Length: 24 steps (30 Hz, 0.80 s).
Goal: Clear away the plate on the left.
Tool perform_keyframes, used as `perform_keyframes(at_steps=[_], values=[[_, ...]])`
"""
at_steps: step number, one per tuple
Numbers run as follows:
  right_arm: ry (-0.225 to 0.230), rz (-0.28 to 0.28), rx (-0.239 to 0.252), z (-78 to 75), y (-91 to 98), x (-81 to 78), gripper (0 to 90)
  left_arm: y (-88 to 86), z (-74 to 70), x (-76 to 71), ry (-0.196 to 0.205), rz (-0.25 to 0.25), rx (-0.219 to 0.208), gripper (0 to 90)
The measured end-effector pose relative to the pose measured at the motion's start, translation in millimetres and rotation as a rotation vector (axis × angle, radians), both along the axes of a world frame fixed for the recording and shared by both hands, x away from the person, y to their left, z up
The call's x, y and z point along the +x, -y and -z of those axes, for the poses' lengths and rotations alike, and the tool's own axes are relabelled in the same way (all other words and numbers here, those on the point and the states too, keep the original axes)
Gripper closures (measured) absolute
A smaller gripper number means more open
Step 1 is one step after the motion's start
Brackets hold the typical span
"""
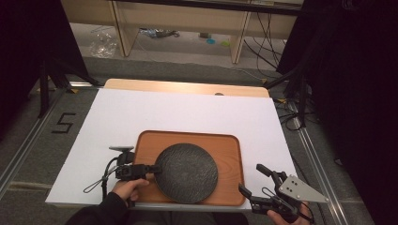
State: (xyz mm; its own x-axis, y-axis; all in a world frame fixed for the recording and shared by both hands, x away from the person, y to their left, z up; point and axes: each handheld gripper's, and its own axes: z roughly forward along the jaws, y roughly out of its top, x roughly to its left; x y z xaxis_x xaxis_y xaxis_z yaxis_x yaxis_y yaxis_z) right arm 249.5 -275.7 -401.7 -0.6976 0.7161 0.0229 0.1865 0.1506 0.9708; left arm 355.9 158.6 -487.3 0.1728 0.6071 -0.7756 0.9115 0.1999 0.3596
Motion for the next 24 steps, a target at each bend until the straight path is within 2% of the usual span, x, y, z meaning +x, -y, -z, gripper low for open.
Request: perform_keyframes(at_steps=[2,10,12,15,16,20,21,24], values=[[-0.005,0.008,-0.012,-0.6,0.9,-0.5,16.6,1.9,0.9,-2.0,-0.005,0.001,0.024,78.8],[-0.003,0.003,0.001,0.6,0.3,0.2,16.8,3.0,2.7,-12.9,-0.020,0.029,0.051,76.3],[-0.005,0.006,-0.005,0.3,0.7,-0.1,16.8,5.0,2.2,-14.9,-0.017,0.033,0.088,75.4],[-0.007,0.011,-0.017,0.0,1.4,-0.5,16.8,6.5,2.9,-15.4,-0.025,0.053,0.113,72.9],[-0.006,0.011,-0.016,0.2,1.4,-0.4,16.8,8.4,2.0,-16.2,-0.024,0.044,0.152,72.1],[-0.014,0.012,-0.017,0.6,1.7,-0.3,16.8,9.2,-2.5,-16.4,0.009,0.079,0.174,60.4],[-0.013,0.013,-0.017,0.8,1.9,-0.1,16.8,9.5,-5.1,-16.8,0.016,0.082,0.197,55.8],[-0.005,0.018,-0.011,1.3,1.0,-0.1,16.9,9.2,-9.4,-17.2,0.034,0.088,0.230,46.4]])
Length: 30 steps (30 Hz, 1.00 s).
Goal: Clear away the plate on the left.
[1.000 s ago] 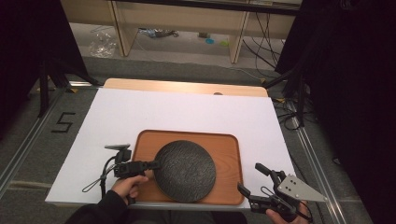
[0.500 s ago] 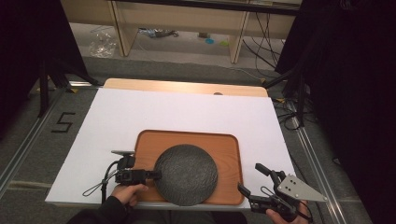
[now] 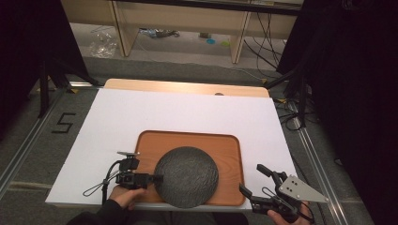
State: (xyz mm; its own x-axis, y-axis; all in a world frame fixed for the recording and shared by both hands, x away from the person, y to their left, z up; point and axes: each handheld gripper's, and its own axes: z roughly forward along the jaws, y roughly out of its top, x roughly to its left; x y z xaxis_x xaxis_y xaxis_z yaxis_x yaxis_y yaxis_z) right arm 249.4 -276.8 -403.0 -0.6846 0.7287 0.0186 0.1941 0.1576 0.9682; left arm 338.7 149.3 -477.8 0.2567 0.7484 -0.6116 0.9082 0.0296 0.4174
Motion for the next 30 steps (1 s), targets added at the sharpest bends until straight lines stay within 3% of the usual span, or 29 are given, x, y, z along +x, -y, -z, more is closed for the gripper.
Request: perform_keyframes(at_steps=[5,6,10,12,13,14,18,20,22,26,30], values=[[0.001,0.001,-0.002,-0.1,-0.4,-0.4,16.9,-5.4,-4.5,-0.4,0.019,-0.013,-0.008,41.2],[0.000,0.000,-0.002,0.3,-0.1,0.0,16.9,-8.5,-8.1,-1.9,0.055,-0.041,-0.007,40.4],[-0.002,-0.002,-0.001,0.2,0.1,-0.1,16.9,-13.1,-11.9,-1.9,0.095,-0.037,-0.028,38.5],[0.002,-0.001,-0.001,0.1,-0.1,-0.2,16.9,-14.0,-16.2,-2.5,0.135,-0.030,0.000,36.2],[0.002,-0.001,-0.001,0.1,-0.1,-0.2,16.9,-14.0,-16.2,-2.5,0.135,-0.030,0.000,35.4],[0.001,0.002,-0.002,0.1,-0.2,-0.4,16.9,-12.7,-19.4,-3.6,0.171,-0.039,0.020,35.2],[0.001,0.000,-0.001,0.2,-0.1,-0.3,16.9,-12.3,-23.7,-3.9,0.209,-0.017,0.060,33.8],[0.001,0.004,-0.002,0.1,-0.2,-0.4,16.9,-13.0,-25.7,-4.2,0.235,-0.019,0.053,33.4],[0.001,0.003,-0.001,0.2,-0.1,-0.5,16.9,-15.2,-28.5,-4.5,0.253,-0.025,0.053,32.5],[0.002,0.003,-0.001,0.1,0.0,-0.4,16.9,-19.8,-29.7,-4.6,0.250,-0.036,0.026,31.2],[0.001,0.004,-0.002,0.2,-0.3,-0.4,16.9,-26.4,-35.1,-5.9,0.291,-0.046,0.030,28.7]])
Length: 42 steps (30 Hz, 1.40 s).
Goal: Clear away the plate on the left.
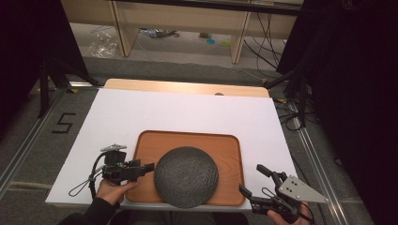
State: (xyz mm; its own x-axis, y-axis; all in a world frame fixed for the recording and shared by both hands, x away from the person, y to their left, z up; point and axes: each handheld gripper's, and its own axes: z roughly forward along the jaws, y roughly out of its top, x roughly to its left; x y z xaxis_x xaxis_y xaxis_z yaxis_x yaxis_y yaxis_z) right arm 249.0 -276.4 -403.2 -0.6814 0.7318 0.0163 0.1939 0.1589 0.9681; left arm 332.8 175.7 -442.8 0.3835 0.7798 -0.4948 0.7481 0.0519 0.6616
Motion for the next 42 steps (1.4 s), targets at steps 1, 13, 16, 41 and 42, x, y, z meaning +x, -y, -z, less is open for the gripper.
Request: perform_keyframes(at_steps=[1,13,16,41,42], values=[[0.000,0.000,0.000,0.0,0.0,0.0,16.9,0.0,0.0,0.0,0.000,0.000,0.000,27.1],[-0.007,-0.005,-0.010,0.3,-0.1,-0.1,16.9,-11.2,-17.0,-10.7,0.179,0.025,0.004,21.9],[-0.006,-0.008,-0.006,0.6,-0.4,-0.1,16.9,-15.7,-19.6,-12.8,0.197,0.014,0.008,21.7],[0.006,-0.029,-0.009,1.4,-1.1,1.6,16.9,-50.2,-30.4,-30.6,0.318,-0.005,0.030,21.7],[0.009,-0.029,-0.009,1.3,-1.0,1.6,16.9,-51.1,-30.8,-31.6,0.323,-0.007,0.034,21.7]])
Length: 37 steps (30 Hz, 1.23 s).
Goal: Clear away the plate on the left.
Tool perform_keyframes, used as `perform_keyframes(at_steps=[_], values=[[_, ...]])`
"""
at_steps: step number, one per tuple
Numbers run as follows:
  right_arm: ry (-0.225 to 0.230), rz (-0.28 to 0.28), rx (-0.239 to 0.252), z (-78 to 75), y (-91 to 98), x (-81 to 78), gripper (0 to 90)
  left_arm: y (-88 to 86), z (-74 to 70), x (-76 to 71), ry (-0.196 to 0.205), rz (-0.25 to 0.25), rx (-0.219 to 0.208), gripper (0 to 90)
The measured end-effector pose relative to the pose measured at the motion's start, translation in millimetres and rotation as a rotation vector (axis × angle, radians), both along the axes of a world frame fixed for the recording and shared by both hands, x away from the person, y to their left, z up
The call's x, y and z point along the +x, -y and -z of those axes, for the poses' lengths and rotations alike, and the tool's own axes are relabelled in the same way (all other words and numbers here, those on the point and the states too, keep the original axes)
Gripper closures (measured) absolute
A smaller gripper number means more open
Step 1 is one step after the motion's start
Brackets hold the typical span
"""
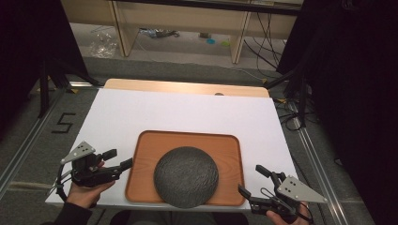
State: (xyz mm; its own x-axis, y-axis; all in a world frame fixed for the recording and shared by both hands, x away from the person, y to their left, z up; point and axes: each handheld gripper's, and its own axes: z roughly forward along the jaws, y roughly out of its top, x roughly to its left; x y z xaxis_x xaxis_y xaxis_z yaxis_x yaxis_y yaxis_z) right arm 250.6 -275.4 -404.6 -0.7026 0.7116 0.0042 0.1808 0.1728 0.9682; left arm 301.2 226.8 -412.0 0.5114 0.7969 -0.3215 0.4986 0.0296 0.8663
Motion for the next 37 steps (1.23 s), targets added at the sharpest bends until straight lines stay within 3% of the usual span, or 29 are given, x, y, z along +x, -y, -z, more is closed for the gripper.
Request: perform_keyframes(at_steps=[6,16,28,37], values=[[0.006,0.002,0.006,0.4,-0.8,0.3,16.8,-5.7,-1.7,-5.0,0.034,0.012,-0.006,21.6],[0.005,0.008,-0.004,0.3,-0.5,-0.1,16.8,-17.2,-2.4,-15.2,0.084,0.002,0.040,20.9],[-0.002,-0.005,0.002,0.3,-0.5,0.4,16.8,-19.3,3.0,-24.1,0.071,0.009,0.087,20.4],[-0.007,0.008,-0.011,0.1,0.0,0.1,16.8,-21.3,2.4,-23.2,0.068,0.002,0.076,20.3]])
